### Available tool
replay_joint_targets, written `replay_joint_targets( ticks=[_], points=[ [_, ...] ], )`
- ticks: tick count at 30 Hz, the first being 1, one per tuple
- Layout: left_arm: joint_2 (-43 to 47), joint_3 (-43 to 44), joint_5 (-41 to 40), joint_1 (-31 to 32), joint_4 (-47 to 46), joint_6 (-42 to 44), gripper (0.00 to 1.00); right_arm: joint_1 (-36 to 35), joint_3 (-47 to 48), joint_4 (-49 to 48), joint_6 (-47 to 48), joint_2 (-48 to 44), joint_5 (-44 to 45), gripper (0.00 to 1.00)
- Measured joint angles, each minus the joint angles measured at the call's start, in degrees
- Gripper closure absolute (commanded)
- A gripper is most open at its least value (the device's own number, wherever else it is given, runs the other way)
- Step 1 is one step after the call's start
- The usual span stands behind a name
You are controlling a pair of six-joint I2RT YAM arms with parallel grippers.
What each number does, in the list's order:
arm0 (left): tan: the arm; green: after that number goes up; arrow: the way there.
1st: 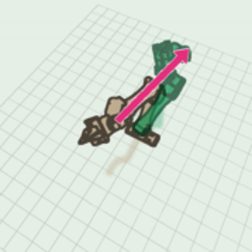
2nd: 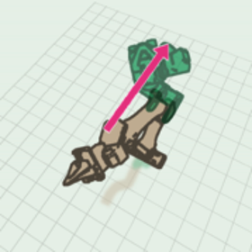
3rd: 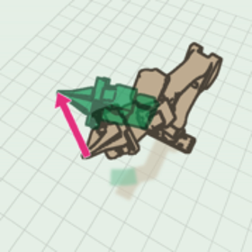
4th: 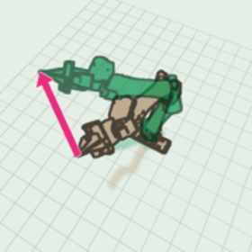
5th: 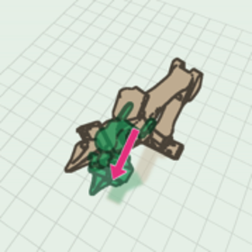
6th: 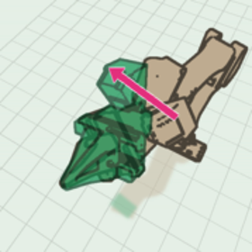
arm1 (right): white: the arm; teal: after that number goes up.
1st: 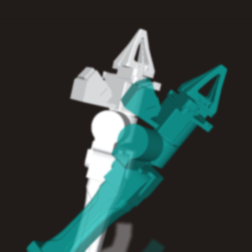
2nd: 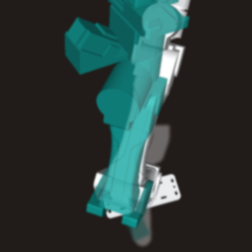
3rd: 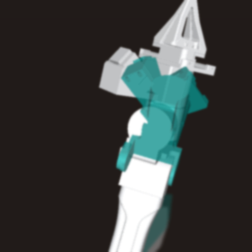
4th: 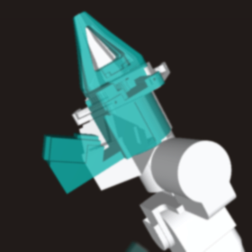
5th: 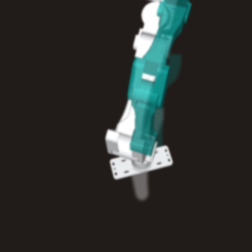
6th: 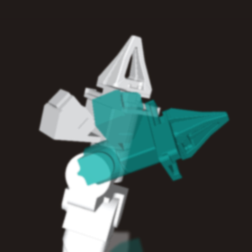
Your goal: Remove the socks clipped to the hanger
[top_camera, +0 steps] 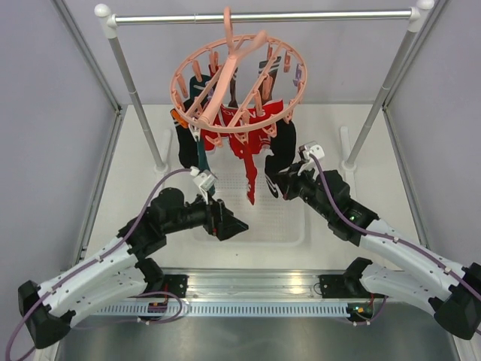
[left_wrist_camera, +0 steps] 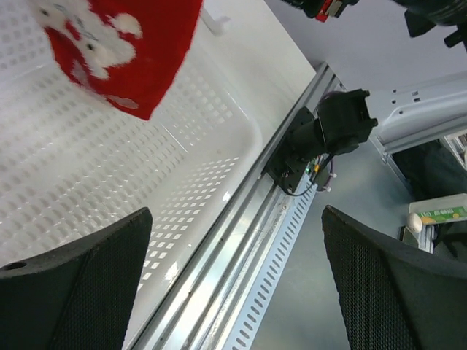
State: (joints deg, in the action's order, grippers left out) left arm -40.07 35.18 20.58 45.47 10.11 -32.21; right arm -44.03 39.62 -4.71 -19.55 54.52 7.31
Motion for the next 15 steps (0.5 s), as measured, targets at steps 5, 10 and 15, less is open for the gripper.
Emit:
replay_joint_targets(
  ticks=[5,10,15],
  points=[
    [-7.43,-0.37,-3.28,7.26,-8.20,-2.62,0.01,0.00,0.20,2.93,-0.87,-3.69,-4.09,0.99],
    [-12.61,-0.44,-6.19,10.78,-17.66,-6.99,0.00,-0.02,0.20,4.96,-1.57,-7.32,-7.04,0.99],
    [-16.24,-1.49,-11.19,11.26,-25.33,-13.66,0.00,-0.13,0.20,6.49,-2.08,-9.16,-9.64,0.99]
  ],
)
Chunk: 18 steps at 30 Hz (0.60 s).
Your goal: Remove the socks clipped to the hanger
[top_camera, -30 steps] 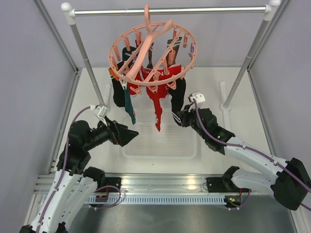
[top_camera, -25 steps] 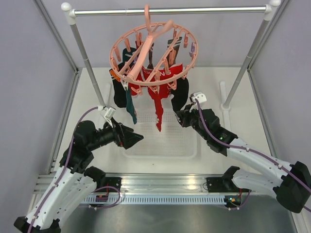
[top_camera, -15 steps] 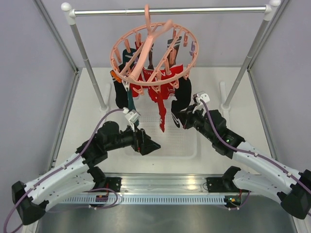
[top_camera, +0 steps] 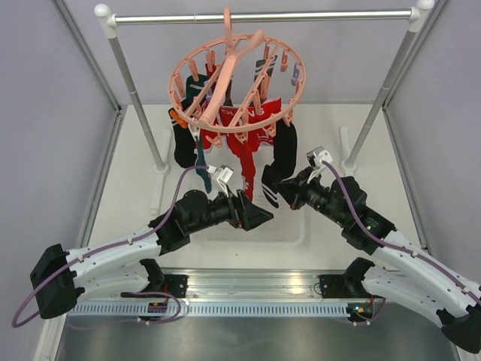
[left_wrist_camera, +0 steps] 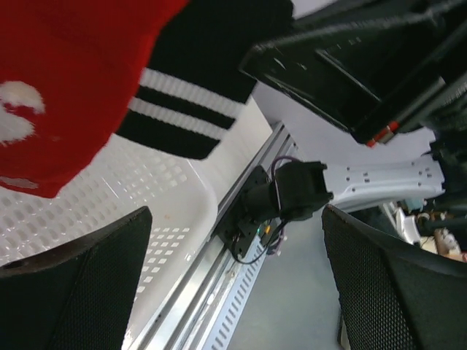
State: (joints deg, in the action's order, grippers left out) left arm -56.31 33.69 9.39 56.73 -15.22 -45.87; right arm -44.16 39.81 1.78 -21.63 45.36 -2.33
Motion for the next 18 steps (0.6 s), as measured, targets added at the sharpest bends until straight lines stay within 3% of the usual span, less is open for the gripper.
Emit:
replay_joint_targets(
  ticks=[6,18],
  points=[
    [-2.62,-2.16,-5.01,0.00,-6.84,-5.92,0.00,-0.74,0.00,0.15,-0.37,-0.81,-3.02,0.99],
    [-5.05,-2.14,-8.31,0.02,-11.26,-6.40,0.01,-2.78,0.02,-1.66,-3.34,-0.52,-6.60,0.99]
  ],
)
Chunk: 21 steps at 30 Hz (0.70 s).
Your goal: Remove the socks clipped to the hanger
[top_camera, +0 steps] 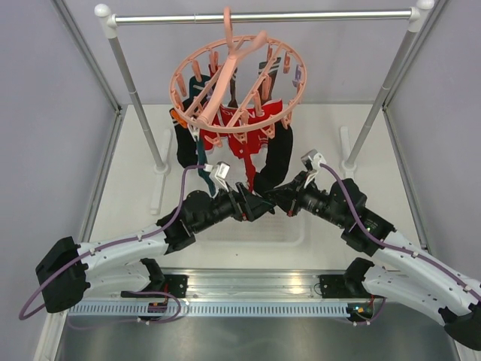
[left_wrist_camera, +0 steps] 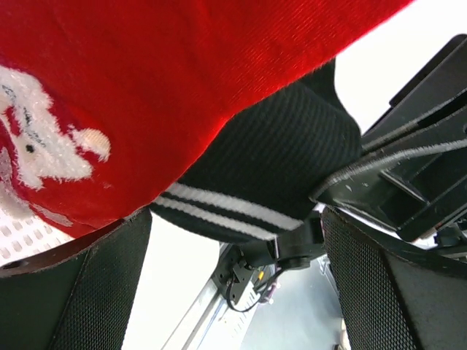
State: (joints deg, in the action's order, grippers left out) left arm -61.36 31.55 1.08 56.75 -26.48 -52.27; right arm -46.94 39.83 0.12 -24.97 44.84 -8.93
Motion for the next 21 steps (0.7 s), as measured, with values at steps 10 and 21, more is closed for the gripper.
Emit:
replay_joint_targets(
  ticks=[10,21],
  points=[
    [0.02,-0.02,-1.46,0.02,0.42,0.17,0.25,-1.77,0.83,-3.19,-2.08,2.38,-0.57,0.99],
    [0.68,0.74,-2.62,0.28,1.68,2.64,0.98,-2.58,0.81,-2.40,-2.05,3.98,1.42,0.87]
  ],
)
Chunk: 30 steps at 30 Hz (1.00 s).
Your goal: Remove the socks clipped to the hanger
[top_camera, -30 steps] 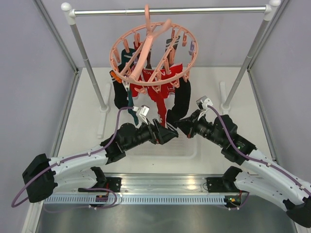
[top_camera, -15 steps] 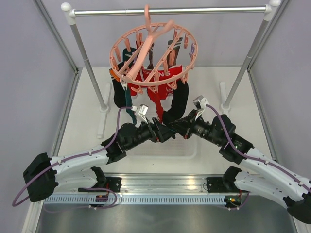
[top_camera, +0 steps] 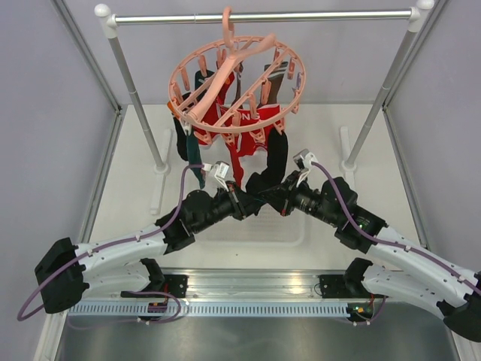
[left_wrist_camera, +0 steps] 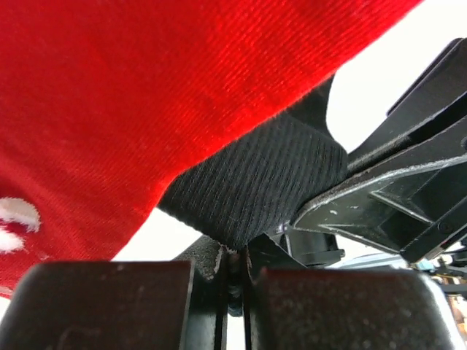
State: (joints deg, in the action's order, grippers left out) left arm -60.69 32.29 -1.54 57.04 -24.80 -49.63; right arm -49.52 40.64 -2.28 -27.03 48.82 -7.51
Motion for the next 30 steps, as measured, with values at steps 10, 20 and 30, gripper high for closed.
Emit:
replay_joint_targets(
  ticks=[10,20,30],
  points=[
    [-5.64,2.73,-2.14,-0.04,8.33,2.16,0.98,-0.26,-0.57,2.16,5.05,-6.67,11.74,0.32],
    [-9.49,3.69,-2.89,-0.04,10.19,2.19,0.98,-0.26,3.65,0.20,13.05,-4.37,21.33,0.33],
    [-10.80,4.28,-2.91,-0.04,10.16,2.19,0.98,-0.92,15.15,-6.36,19.89,6.97,25.27,0.37]
  ],
)
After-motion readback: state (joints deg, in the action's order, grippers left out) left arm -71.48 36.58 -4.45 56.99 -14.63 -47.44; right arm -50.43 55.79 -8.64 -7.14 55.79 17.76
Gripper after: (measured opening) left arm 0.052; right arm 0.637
